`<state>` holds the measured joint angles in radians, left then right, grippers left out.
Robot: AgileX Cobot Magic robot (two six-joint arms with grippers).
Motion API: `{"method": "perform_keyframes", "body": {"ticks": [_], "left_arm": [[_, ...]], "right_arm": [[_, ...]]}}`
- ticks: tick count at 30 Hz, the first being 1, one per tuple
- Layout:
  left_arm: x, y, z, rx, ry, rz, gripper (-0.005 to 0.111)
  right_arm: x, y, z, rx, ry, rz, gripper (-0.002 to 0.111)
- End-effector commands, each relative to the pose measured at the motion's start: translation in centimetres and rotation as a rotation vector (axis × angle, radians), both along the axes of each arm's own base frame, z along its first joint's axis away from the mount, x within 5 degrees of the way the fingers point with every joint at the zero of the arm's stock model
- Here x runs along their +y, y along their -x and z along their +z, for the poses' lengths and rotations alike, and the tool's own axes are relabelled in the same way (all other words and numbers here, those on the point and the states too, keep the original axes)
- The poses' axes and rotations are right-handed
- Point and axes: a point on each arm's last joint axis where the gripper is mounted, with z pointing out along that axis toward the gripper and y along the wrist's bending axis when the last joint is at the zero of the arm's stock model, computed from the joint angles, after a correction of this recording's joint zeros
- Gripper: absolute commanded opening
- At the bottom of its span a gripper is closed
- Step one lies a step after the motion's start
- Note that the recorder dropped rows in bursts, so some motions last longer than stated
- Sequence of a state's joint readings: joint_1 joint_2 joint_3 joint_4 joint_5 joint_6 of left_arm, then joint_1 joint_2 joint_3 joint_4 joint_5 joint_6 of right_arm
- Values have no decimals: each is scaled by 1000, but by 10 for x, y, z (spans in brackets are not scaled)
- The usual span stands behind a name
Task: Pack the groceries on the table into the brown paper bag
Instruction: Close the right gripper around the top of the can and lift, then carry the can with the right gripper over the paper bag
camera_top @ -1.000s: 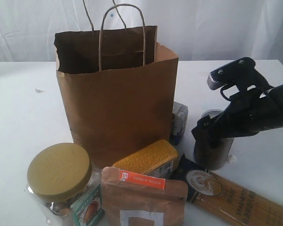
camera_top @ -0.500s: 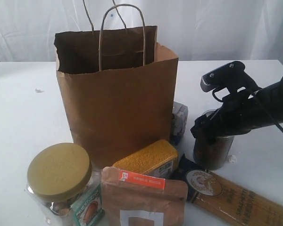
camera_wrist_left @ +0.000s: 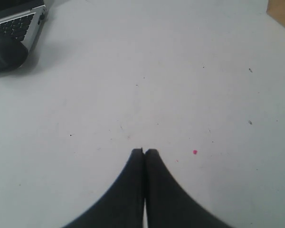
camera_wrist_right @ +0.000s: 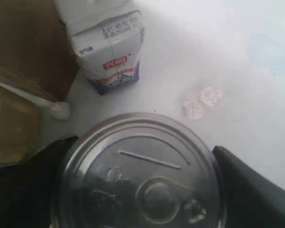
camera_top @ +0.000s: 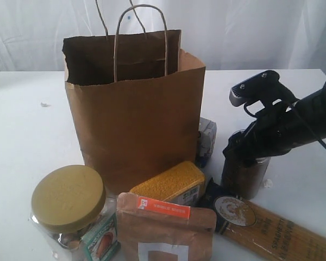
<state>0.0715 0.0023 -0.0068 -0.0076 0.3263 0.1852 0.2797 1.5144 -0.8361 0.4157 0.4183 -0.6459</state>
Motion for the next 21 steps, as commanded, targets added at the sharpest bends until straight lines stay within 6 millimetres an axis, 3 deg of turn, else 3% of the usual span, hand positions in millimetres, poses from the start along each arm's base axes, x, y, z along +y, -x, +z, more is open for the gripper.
{"method": "perform_keyframes", "body": {"ticks": [1,15,21], "left_arm": [[-1,1,-3,19,8,-6,0],[-1,1,-3,19,8,-6,0],[-1,1,-3,19,8,-6,0]], "right_arm": [[1,5,19,-14,-12,27,28],[-7,33,76,-211,-51,39,26],[-12,48,91,-221,-75,1,26]]}}
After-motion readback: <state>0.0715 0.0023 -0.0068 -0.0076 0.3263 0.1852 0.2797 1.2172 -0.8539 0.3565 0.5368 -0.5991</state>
